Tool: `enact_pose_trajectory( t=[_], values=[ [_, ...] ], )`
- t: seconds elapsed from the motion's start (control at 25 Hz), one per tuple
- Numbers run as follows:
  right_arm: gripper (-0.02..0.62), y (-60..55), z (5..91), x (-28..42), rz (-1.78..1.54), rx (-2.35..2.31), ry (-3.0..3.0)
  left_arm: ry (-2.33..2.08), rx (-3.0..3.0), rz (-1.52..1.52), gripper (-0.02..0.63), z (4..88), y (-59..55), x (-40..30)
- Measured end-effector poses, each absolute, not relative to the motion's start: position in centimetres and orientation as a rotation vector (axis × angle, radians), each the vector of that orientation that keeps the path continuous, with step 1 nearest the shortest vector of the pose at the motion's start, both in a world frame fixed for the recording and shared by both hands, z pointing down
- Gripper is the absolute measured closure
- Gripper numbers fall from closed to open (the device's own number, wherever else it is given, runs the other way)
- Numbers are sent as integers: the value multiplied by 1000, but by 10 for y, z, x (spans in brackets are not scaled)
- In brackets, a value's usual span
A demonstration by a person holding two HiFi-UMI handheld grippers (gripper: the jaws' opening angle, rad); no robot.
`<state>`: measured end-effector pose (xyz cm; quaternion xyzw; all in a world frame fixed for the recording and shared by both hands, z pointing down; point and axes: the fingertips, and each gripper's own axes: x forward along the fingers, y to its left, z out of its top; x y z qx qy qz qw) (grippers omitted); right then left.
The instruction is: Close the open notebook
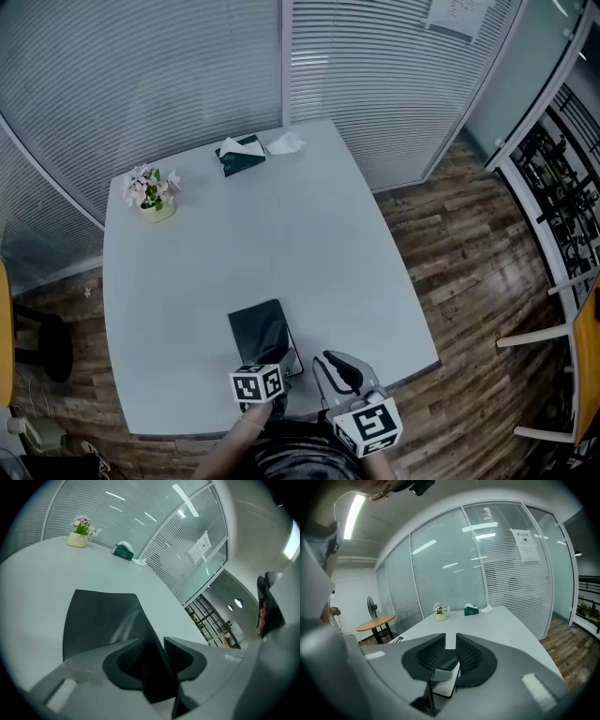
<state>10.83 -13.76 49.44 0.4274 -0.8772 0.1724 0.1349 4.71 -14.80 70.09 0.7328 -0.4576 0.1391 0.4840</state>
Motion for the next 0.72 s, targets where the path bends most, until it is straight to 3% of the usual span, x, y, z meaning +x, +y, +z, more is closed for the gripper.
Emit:
enact_pose_trajectory(
  t=[0.4, 0.52, 0.72],
  values=[
    [526, -140, 495, 113, 505, 1249, -2542, -1132, 1786, 392, 426, 713, -149, 57],
    [526, -139, 496, 115, 509, 1250, -2540, -1127, 1791, 419, 460, 718, -147, 56],
    [526, -138, 496, 119, 515, 1264, -2533, -1114, 1787, 416, 463, 719, -147, 56]
  ],
)
